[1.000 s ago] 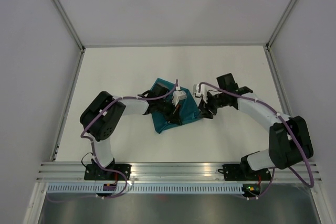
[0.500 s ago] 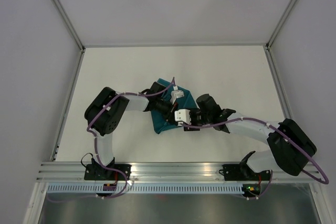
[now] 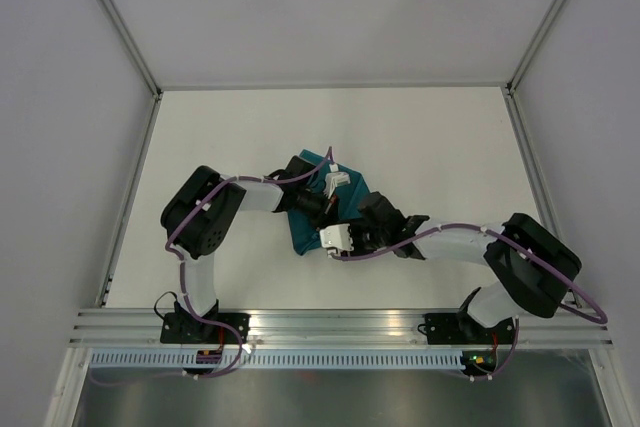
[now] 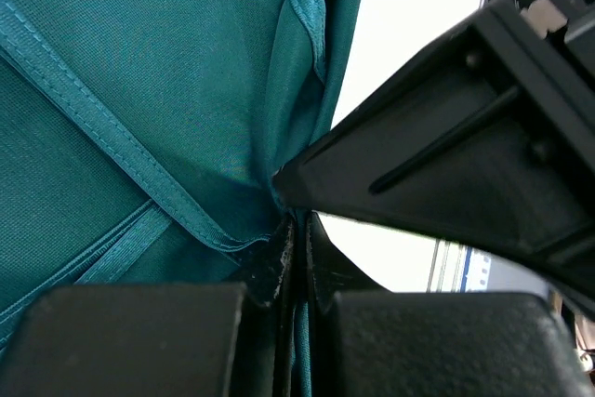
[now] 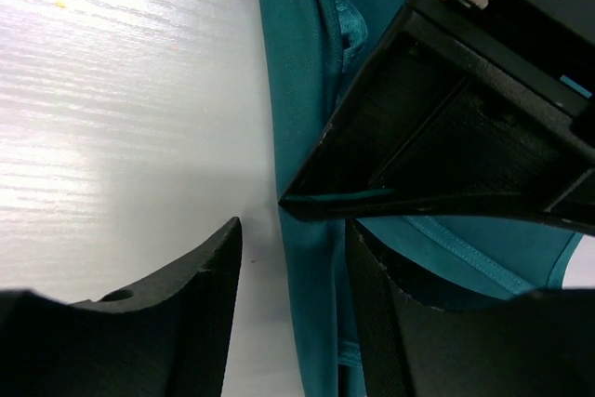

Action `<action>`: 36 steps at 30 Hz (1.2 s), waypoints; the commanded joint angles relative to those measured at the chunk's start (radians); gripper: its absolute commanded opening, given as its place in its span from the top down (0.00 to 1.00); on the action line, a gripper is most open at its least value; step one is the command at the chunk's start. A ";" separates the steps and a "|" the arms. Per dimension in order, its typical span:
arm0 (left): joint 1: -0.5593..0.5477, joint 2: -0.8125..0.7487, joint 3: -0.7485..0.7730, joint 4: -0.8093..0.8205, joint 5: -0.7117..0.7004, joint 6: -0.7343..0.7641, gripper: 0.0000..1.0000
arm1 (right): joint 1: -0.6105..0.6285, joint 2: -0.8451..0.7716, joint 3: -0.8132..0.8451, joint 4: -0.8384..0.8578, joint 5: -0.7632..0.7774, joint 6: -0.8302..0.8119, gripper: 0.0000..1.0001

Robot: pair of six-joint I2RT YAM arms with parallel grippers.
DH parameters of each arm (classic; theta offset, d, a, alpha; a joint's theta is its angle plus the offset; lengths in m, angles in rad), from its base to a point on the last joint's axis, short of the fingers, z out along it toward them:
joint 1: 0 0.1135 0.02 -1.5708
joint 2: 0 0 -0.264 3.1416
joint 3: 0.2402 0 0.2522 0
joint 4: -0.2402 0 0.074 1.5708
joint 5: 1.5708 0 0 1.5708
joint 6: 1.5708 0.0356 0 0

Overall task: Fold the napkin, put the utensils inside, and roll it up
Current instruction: Roll the napkin with the utensil

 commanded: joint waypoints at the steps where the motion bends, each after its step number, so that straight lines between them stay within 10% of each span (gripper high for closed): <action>1: 0.009 0.014 0.010 0.009 0.056 -0.012 0.98 | 0.015 0.041 0.042 0.010 0.041 -0.019 0.46; 13: 0.016 -0.011 0.005 0.007 0.064 -0.009 0.94 | 0.017 0.080 0.083 -0.086 0.068 -0.023 0.82; 23: 0.039 -0.110 -0.033 0.069 -0.040 -0.052 0.63 | 0.017 0.089 0.126 -0.201 0.026 -0.007 1.00; 36: 0.084 -0.437 -0.130 0.152 -0.650 -0.161 0.55 | -0.055 0.173 0.301 -0.444 -0.165 0.020 1.00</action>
